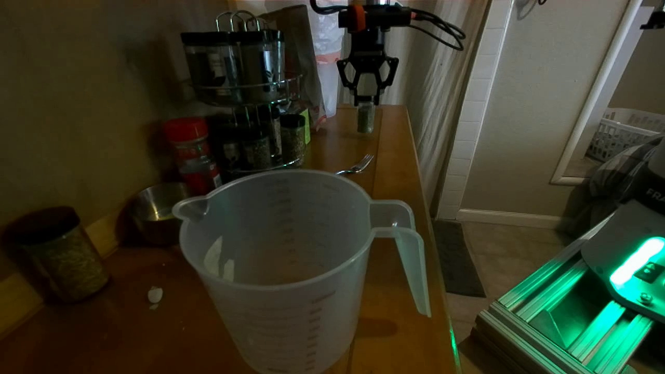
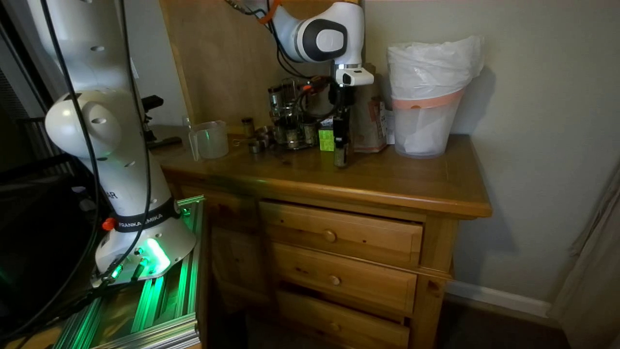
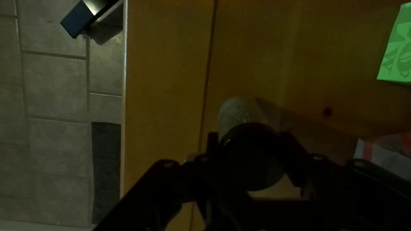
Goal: Remove one container from the seasoning rack and put it on the table
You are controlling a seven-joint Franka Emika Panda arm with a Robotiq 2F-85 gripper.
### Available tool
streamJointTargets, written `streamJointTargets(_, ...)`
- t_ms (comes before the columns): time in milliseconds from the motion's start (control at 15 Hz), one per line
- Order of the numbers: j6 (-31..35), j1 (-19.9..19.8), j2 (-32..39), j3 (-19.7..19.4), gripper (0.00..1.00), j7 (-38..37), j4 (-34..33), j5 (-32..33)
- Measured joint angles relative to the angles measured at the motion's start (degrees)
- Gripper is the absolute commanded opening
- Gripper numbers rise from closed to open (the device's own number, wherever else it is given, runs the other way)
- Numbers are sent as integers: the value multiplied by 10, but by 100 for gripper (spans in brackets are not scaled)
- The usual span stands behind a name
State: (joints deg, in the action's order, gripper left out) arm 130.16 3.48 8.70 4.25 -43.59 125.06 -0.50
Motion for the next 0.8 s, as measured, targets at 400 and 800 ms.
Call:
streamJointTargets(400, 0, 7, 5, -5, 53, -18, 0, 4)
streamJointTargets(800, -3, 12, 2, -5, 98, -24, -8, 4)
